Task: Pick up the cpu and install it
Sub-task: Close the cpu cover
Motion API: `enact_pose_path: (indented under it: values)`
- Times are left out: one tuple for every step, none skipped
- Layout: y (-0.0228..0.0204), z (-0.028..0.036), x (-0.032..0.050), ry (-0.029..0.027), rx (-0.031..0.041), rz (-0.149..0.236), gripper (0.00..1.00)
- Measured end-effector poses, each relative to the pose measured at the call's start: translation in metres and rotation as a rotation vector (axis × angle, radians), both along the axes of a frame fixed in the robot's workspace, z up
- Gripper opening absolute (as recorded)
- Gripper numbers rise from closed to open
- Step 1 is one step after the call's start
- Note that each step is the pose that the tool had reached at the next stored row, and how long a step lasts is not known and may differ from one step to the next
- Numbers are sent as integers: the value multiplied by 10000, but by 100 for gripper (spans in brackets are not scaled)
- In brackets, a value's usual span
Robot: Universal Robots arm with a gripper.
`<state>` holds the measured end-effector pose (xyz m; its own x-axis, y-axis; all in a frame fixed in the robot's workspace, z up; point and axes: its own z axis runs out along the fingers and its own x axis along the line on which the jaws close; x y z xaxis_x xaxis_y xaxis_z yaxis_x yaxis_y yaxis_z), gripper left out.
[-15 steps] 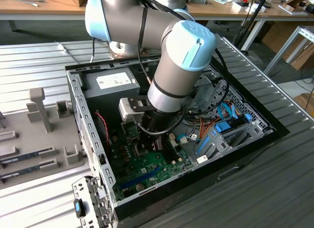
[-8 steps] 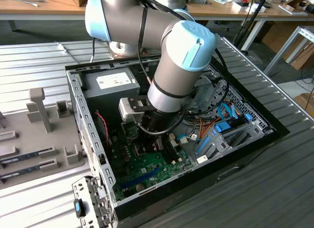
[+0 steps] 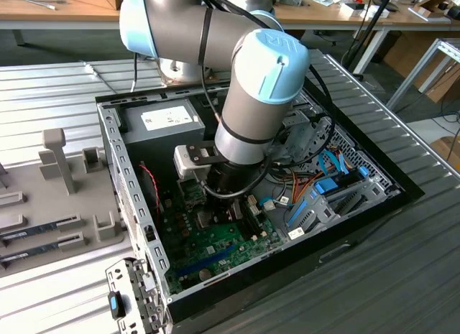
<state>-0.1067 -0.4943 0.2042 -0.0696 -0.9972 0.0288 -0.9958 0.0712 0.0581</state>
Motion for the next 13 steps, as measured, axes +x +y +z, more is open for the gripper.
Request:
enact_pose_path:
  values:
    - [0,0,0,-2,0,0,36]
    - [0,2,-5,-8,0,-2,36]
    - [0,4,-11,-13,4,-2,36]
    - [0,5,-19,-19,15,0,36]
    - [0,7,-34,-28,26,-1,36]
    - [0,7,-51,-35,34,-15,36]
    - [1,7,-63,-39,38,-29,36]
    - [2,7,-76,-45,39,-49,36]
    - [2,7,-76,-46,41,-50,36]
    - [1,8,-77,-46,40,-49,36]
    - [1,8,-77,-46,40,-49,36]
    - [1,8,-77,-46,40,-49,36]
    - [1,8,-77,-46,40,-49,36]
